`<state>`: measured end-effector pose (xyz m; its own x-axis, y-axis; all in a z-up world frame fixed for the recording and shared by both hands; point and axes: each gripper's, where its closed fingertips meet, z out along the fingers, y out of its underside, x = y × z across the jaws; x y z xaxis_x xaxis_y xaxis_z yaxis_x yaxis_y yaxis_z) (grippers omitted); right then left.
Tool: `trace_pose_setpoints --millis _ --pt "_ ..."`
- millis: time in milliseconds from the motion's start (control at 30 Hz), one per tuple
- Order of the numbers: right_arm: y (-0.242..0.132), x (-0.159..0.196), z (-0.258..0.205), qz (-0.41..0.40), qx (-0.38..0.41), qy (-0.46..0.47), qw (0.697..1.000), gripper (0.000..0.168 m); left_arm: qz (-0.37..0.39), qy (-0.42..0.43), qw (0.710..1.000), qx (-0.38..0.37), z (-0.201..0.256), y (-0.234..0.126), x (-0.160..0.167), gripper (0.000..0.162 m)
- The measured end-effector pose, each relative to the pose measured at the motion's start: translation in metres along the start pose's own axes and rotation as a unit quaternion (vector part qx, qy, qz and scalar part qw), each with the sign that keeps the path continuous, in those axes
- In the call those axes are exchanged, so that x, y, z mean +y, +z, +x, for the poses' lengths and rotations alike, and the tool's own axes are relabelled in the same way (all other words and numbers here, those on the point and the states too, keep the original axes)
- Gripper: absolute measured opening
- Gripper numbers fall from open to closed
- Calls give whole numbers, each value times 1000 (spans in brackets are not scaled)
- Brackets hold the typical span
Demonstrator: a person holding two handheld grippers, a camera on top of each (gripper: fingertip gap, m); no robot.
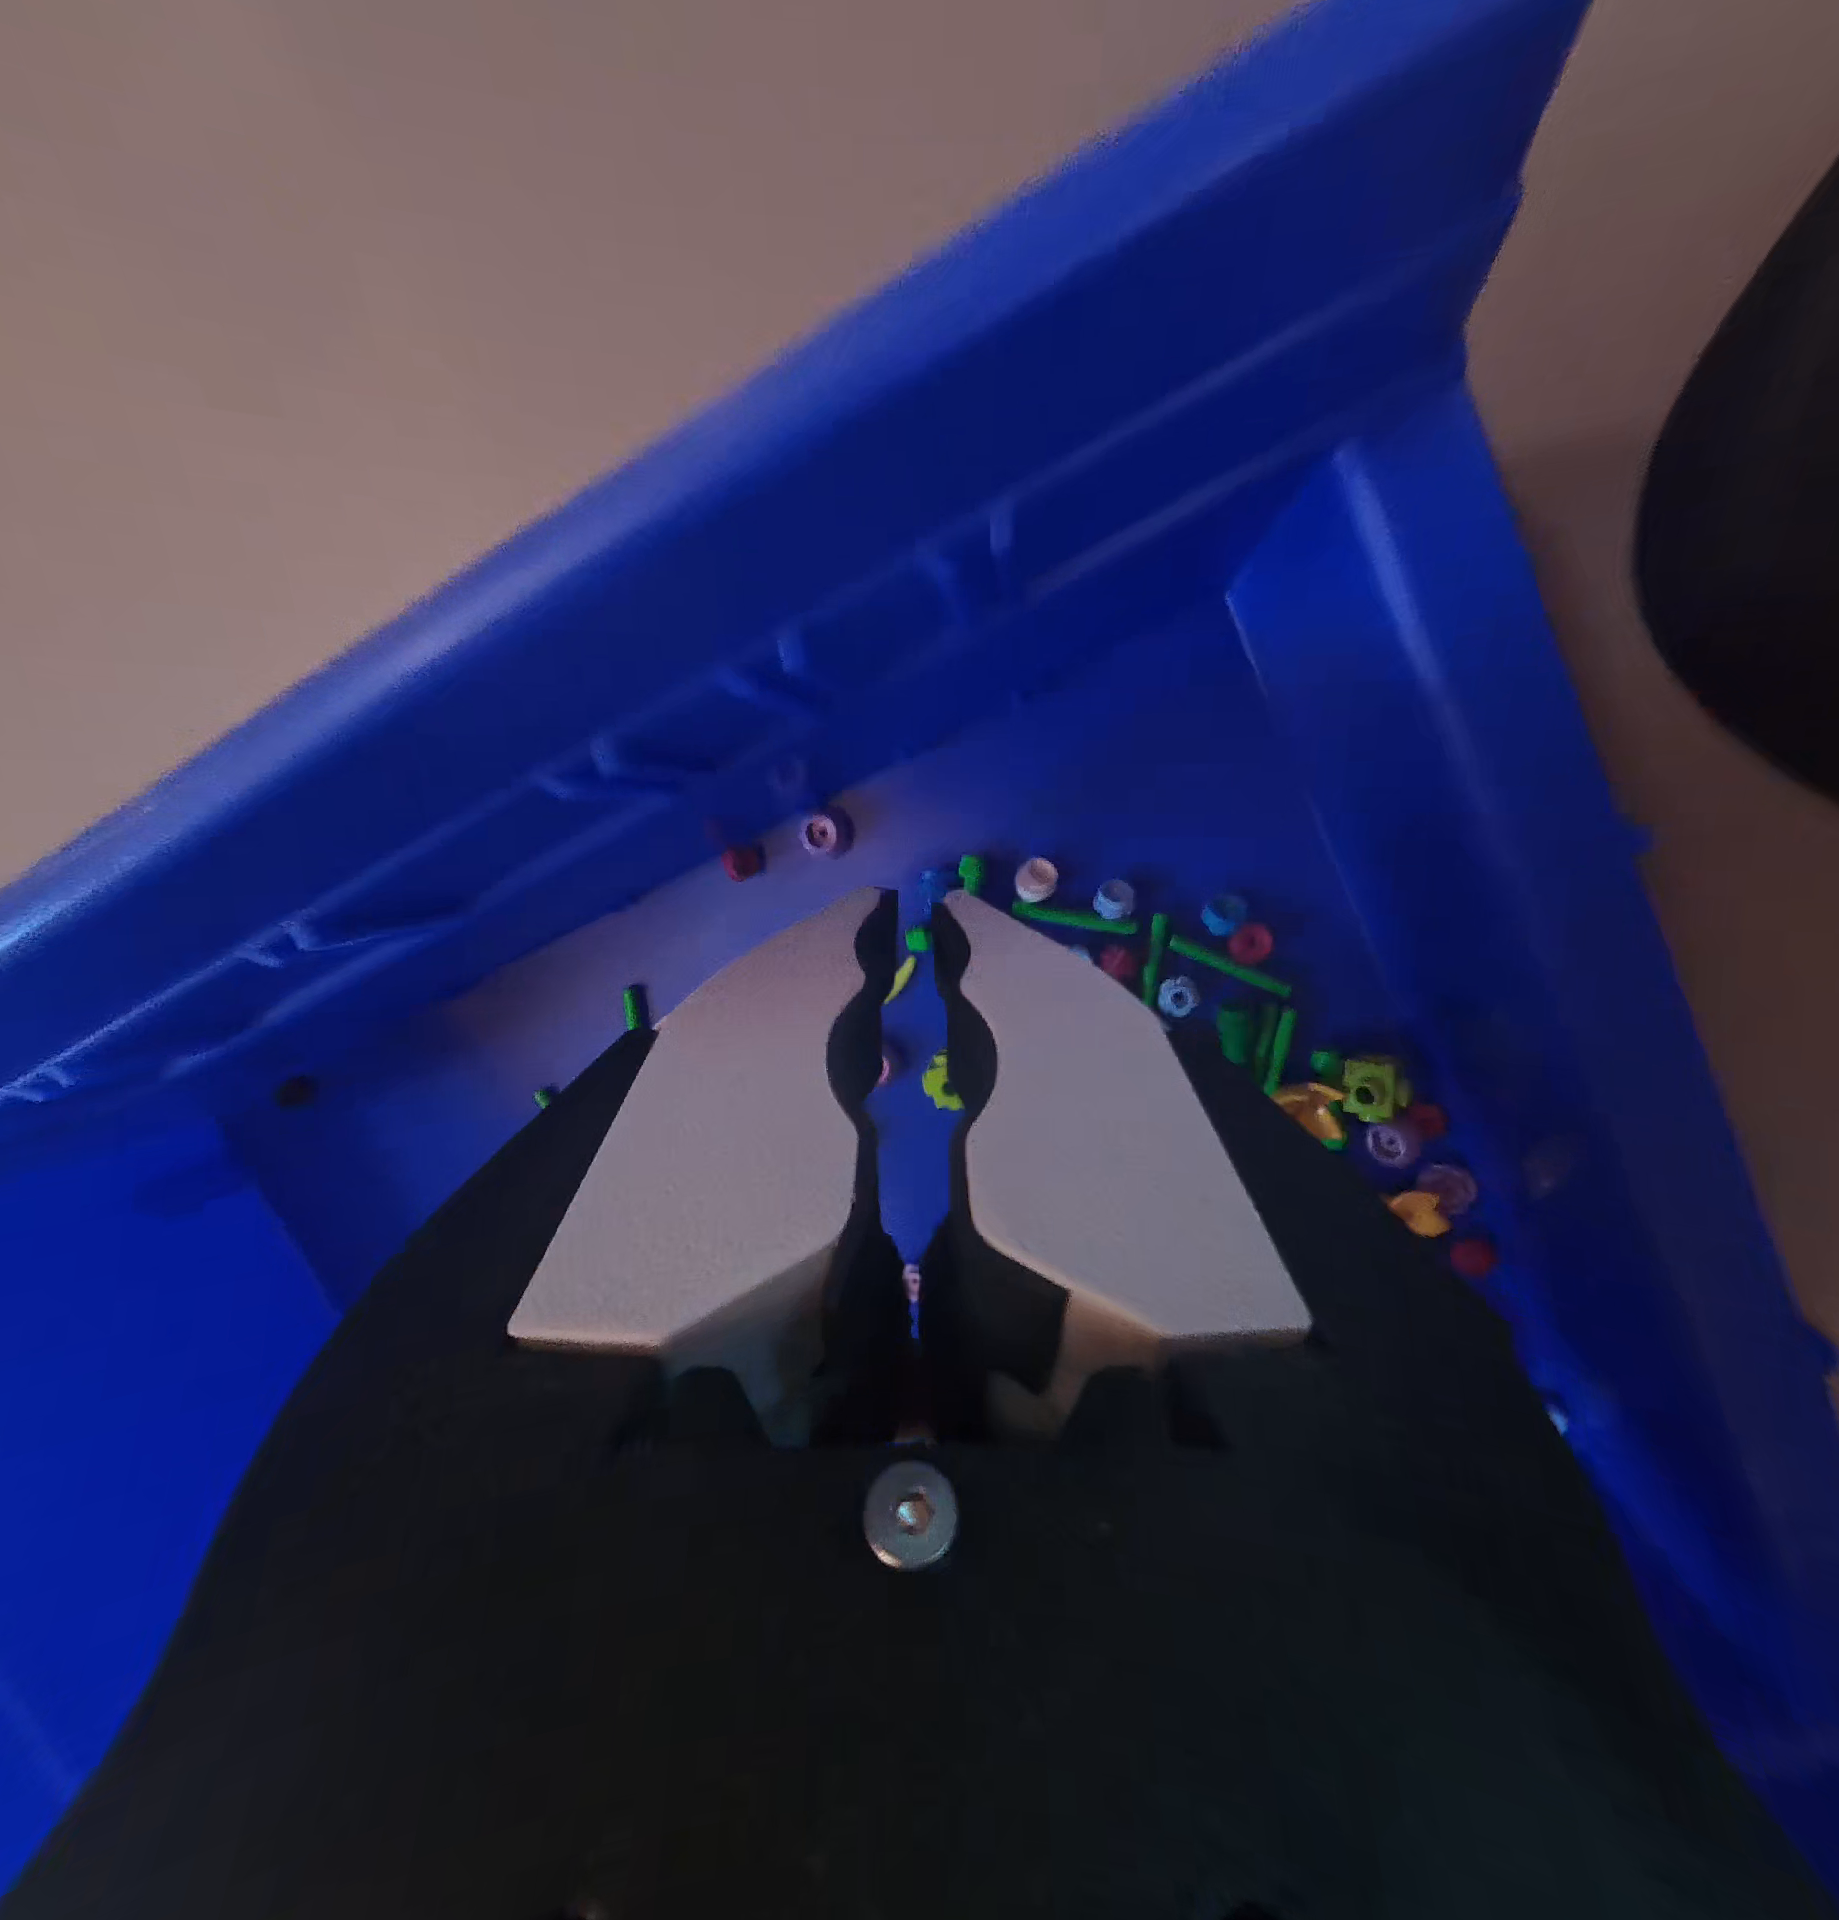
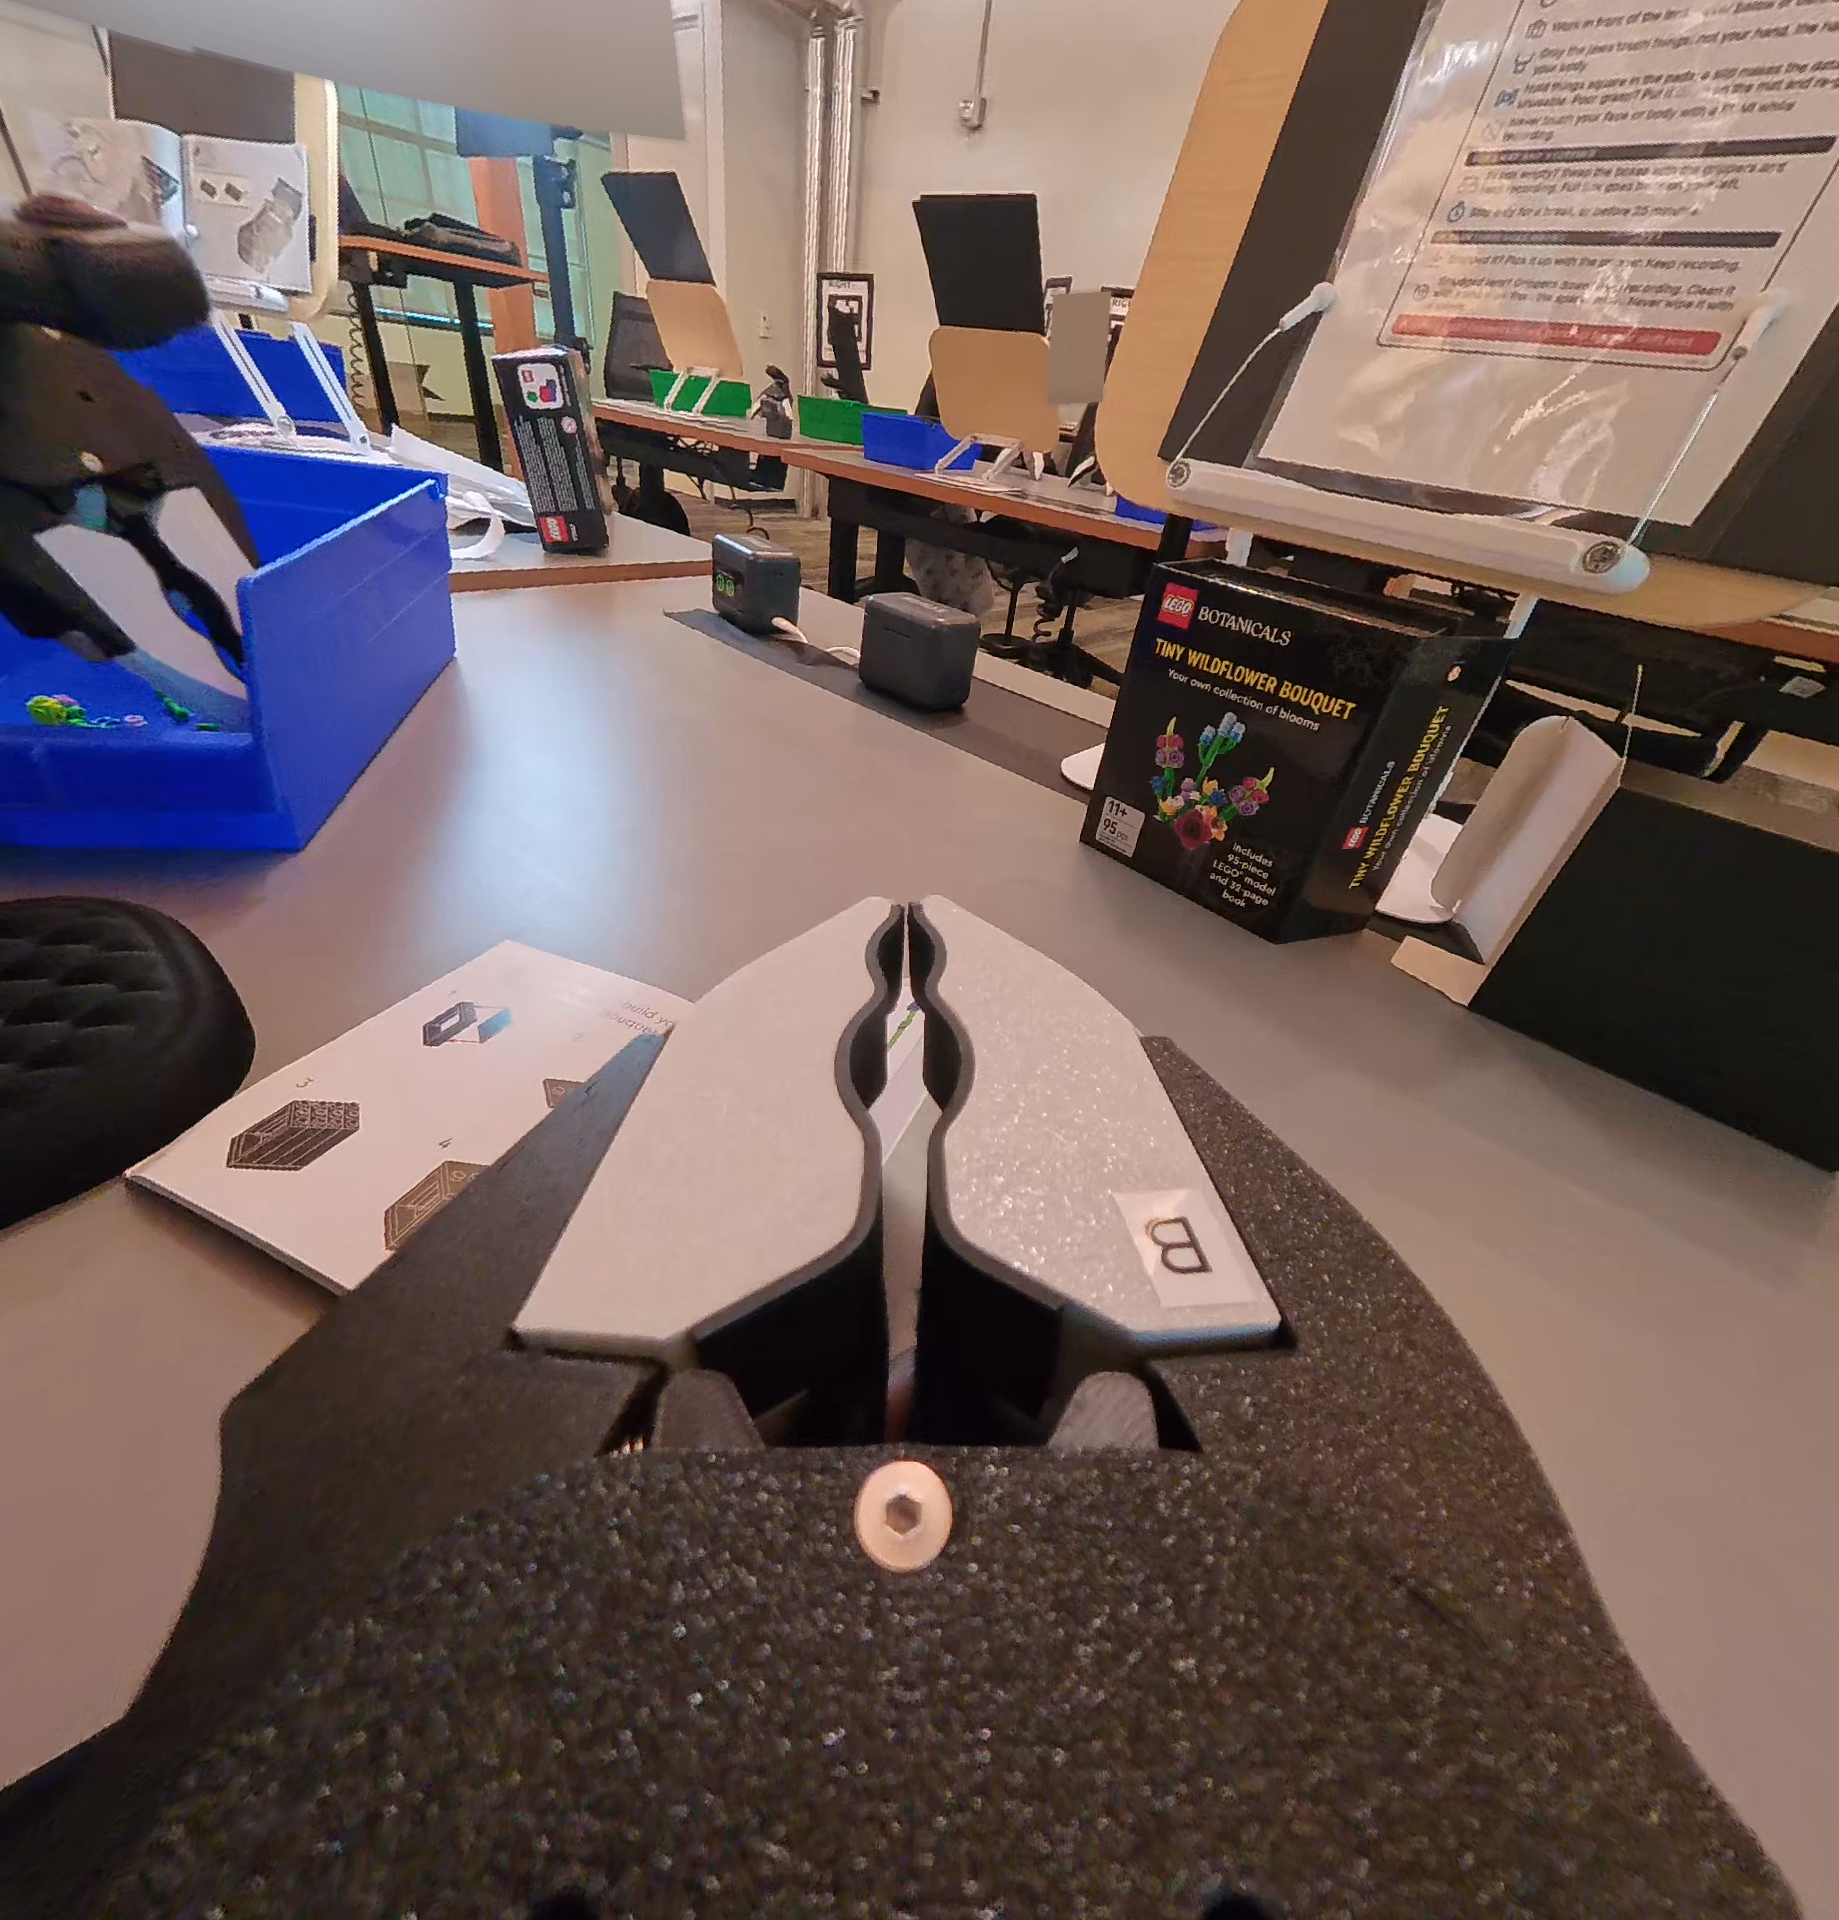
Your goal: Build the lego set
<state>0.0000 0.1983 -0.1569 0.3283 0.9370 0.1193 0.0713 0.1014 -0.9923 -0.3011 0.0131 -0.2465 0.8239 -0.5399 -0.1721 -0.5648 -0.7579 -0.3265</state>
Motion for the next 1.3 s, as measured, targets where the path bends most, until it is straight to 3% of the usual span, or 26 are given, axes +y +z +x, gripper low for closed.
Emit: trace_pose_setpoints --millis 67,300,900,1100,1300 --pt "0 -1 0 1 1 -1 1000 0 -34 15 999 -3 0 7 8 8" --pt "1 -1 0 1 0 1 1000 0 -33 17 999 2 4 4 5 11" --pt "1 -3 -1 9 -2 3 1000 0 -4 -179 982 63 -5 11 -12 14" --pt "0 -5 -1 14 -3 7 1000 0 -12 -197 978 70 -1 18 -9 12" --pt "0 -5 -1 16 -7 15 1000 0 -26 -161 985 48 -3 18 -7 9"
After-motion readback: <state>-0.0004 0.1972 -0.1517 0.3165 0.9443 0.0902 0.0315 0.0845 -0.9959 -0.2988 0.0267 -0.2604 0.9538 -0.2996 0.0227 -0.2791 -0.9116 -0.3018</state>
